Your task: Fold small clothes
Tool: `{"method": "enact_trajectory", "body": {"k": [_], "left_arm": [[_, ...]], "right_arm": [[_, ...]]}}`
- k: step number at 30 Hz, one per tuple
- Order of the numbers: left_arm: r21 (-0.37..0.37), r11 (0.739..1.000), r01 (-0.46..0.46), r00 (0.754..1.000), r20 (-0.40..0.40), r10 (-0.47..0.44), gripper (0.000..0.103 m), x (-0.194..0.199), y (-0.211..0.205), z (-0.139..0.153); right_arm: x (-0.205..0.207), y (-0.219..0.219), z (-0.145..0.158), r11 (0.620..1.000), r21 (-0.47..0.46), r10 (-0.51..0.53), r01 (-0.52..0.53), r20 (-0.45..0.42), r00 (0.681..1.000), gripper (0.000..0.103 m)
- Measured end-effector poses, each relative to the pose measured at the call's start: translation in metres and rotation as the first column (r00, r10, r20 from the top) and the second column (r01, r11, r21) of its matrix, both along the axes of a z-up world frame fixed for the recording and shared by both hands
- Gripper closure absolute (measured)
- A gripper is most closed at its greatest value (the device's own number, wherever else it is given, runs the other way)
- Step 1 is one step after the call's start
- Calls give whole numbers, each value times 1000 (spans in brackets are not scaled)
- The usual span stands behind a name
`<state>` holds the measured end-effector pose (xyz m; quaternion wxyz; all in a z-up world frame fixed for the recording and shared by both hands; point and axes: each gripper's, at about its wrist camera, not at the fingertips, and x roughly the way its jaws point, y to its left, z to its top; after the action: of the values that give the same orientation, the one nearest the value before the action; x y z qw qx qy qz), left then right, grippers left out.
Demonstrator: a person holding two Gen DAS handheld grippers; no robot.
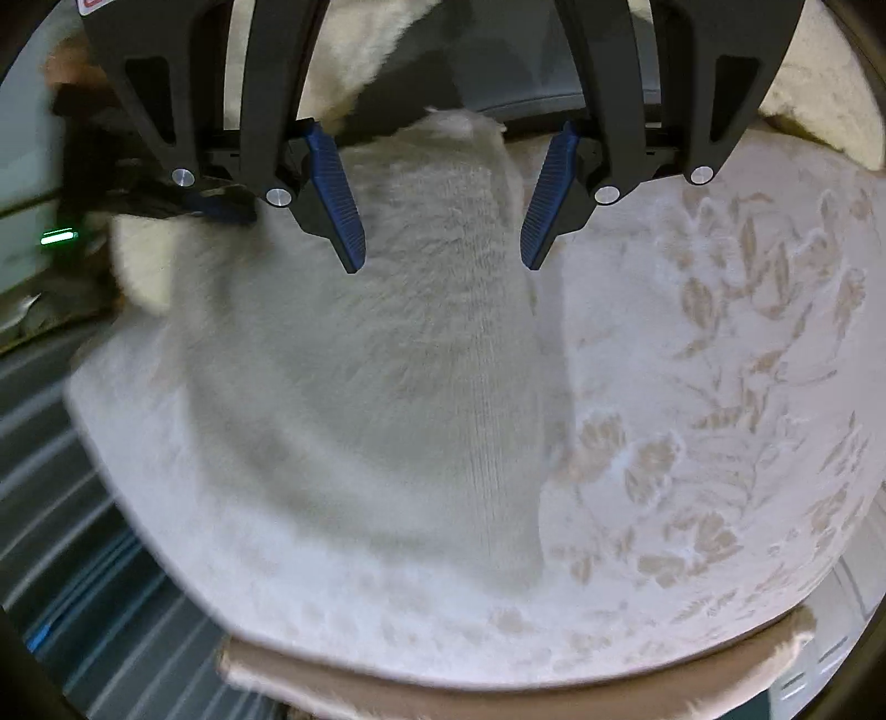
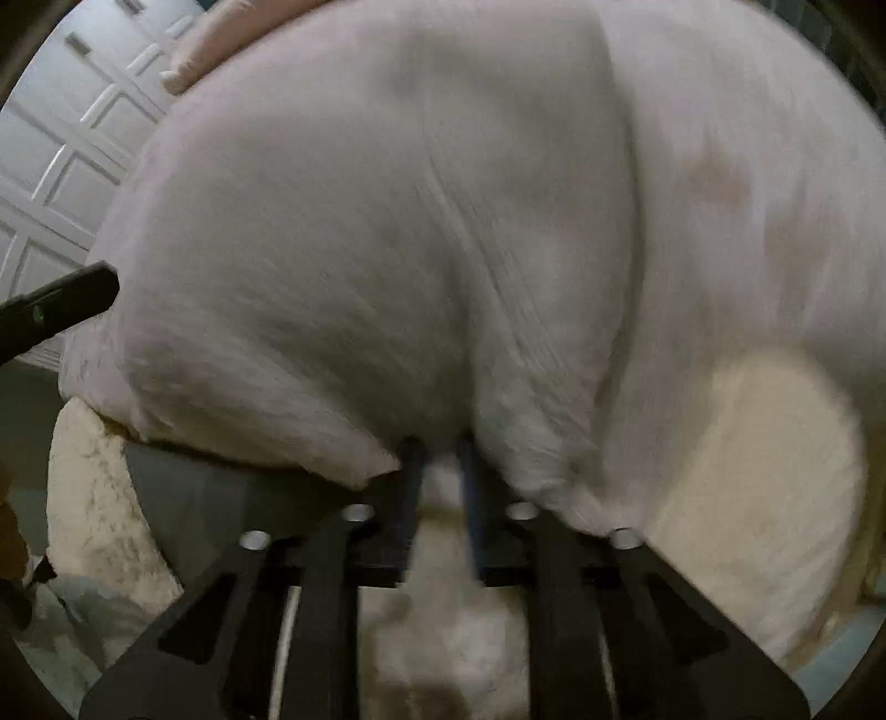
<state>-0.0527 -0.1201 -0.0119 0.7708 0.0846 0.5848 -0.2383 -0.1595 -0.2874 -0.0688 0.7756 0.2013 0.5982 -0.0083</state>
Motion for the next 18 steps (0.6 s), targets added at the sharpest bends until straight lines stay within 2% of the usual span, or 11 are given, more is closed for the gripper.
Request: {"method": "enact_trajectory", "body": {"k": [2,4,6,8,11,12,13,14,15,16,18], "left_arm": [[17,1000,-20,1000,-4,20,46,1,-4,-8],[15,999,-33,999,16,32,44,2,-2,-5],[37,998,-41,999,31,40,38,3,-5,-6],[40,998,-46,998,34,44,38,4,-7,-9],[46,997,-58,998,37,57,38,4,-11,-11],[51,997,-60,997,41,58,38,5,-12,-12],[56,996,-62,997,43,60,38,5,-12,-12],[57,996,-63,997,43,61,38,8,-11,-13],[56,996,-67,997,45,64,38,8,-11,-12],[58,996,-68,997,49,65,38,9,-11,-12],[60,996,-68,997,50,65,37,11,-12,-13]], "right_arm": [[3,-8,22,1000,-4,-11,11,41,999,94],[14,-25,60,998,-59,-28,38,159,987,89],[28,-44,82,991,-96,-71,97,250,966,63],[50,-64,87,979,-126,-117,162,304,946,52],[84,-84,64,977,-95,-157,191,287,945,52],[97,-81,54,979,-69,-165,190,270,949,57],[108,-81,44,983,-43,-164,180,242,956,68],[116,-79,39,984,-20,-167,176,216,962,93],[119,-80,45,985,10,-172,174,231,958,93],[116,-78,62,987,18,-157,159,298,941,93],[105,-76,91,988,-6,-142,157,393,909,94]]}}
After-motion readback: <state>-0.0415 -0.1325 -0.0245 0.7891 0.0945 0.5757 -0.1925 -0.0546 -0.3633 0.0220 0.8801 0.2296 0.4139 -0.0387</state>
